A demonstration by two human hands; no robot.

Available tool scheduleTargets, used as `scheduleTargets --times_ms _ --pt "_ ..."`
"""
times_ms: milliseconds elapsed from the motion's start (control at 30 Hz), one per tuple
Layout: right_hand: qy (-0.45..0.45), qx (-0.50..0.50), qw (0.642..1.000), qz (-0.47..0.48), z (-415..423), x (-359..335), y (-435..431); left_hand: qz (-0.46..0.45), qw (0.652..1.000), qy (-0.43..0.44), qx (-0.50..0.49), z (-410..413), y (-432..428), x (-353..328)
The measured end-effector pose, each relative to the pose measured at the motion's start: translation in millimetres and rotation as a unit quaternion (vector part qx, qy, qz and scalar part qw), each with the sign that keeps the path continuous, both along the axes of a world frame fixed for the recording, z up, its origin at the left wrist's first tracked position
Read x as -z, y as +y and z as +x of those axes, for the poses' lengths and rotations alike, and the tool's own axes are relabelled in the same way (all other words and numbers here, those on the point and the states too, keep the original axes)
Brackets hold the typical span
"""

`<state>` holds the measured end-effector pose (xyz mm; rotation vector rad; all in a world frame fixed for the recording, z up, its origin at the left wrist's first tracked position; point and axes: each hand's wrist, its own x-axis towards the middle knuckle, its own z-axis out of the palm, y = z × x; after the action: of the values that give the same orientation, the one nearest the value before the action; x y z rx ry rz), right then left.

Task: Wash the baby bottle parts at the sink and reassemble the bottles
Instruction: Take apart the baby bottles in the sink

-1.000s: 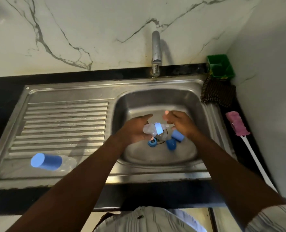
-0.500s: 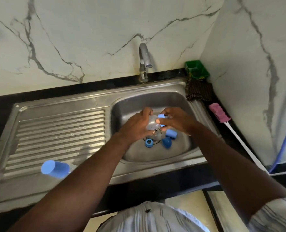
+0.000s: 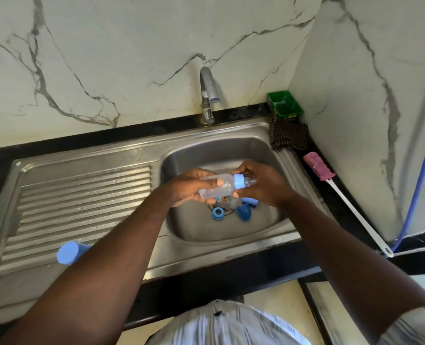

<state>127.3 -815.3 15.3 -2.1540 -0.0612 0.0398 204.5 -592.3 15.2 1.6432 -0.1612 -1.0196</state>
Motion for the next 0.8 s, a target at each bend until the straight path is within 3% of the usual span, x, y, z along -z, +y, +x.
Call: scheduleTargets --times_ms 67,133,200,367,467,600,700,800 --pt "0.003 0.022 1.000 0.012 3 8 -2 0.011 0.994 -0.018 -0.110 0 -7 1" --pt "0.018 0.034 0.999 0.026 7 14 -3 0.013 0.988 -0.007 -0.153 2 -9 0" --pt "0.032 0.055 0.997 0.036 11 17 -2 -0.020 0.991 0.005 -0.132 4 -9 -3" --pt "0.075 0.106 0.979 0.160 19 24 -11 0.010 0.990 -0.115 -0.084 10 -13 1" --pt "0.060 0.083 0.988 0.112 22 26 -16 0.051 0.991 -0.078 -0.091 11 -13 7" --pt "0.022 0.037 0.998 0.040 24 31 -20 0.178 0.971 -0.100 -0.123 17 -18 20" --pt "-0.010 0.040 0.999 0.015 22 40 -26 0.196 0.965 -0.039 -0.171 27 -18 35" --pt "0.009 0.082 0.997 0.003 21 51 -32 0.217 0.966 -0.064 -0.127 41 -21 55"
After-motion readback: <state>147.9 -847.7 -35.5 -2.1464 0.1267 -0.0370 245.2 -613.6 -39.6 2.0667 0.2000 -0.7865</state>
